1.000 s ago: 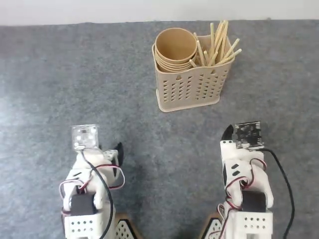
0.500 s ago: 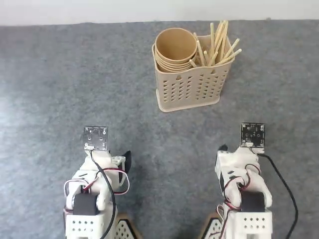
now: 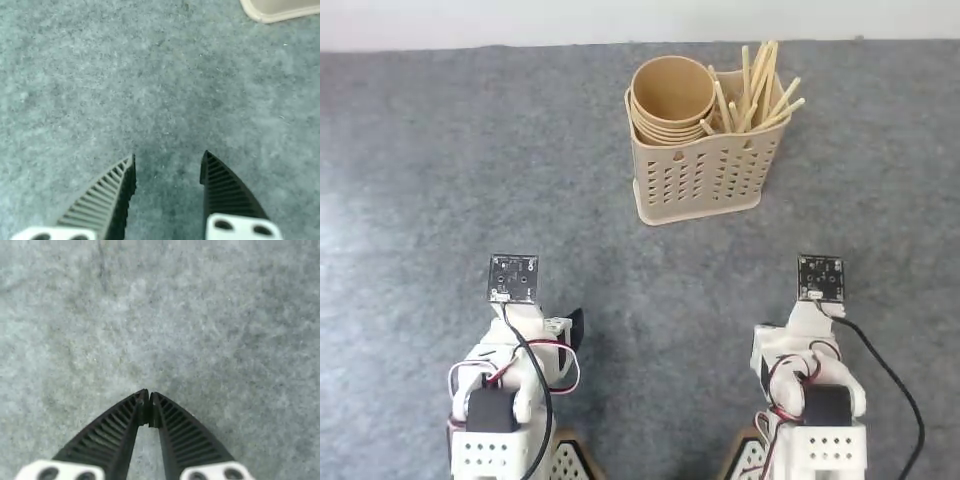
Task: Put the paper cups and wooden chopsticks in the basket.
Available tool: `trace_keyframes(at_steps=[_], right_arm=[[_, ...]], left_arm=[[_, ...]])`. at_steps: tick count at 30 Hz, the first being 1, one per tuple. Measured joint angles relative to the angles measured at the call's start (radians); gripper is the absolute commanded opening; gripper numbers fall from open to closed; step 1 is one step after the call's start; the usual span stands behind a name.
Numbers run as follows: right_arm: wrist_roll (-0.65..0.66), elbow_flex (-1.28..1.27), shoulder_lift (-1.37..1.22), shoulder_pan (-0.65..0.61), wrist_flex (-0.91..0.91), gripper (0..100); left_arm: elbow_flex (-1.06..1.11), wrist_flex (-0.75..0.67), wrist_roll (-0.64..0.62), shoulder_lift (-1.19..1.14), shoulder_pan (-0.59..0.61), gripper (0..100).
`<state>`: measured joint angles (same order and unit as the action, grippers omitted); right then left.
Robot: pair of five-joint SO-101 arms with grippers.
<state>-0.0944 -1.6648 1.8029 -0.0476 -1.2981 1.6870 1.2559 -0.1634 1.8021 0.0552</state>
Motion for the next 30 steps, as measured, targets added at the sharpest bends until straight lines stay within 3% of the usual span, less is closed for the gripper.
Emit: trace_keyframes(at_steps=[6, 9, 15, 20, 30], right_arm=[[0.0, 0.0, 0.0, 0.117, -0.006, 0.7], [0.0, 0.0, 0.0, 0.153, -0.006, 0.7], [0.0, 0.0, 0.0, 0.089, -0.006, 0.7], [0.006, 0.0, 0.0, 0.107, -0.006, 0.7], [0.161, 0.0, 0.0, 0.104, -0.006, 0.8]], left_arm=[[0.0, 0.0, 0.0, 0.0, 0.095, 0], [0.0, 0.0, 0.0, 0.0, 0.14, 1], [0.0, 0.0, 0.0, 0.0, 0.064, 1], [0.0, 0.0, 0.0, 0.0, 0.055, 1], [0.0, 0.0, 0.0, 0.0, 0.054, 1]])
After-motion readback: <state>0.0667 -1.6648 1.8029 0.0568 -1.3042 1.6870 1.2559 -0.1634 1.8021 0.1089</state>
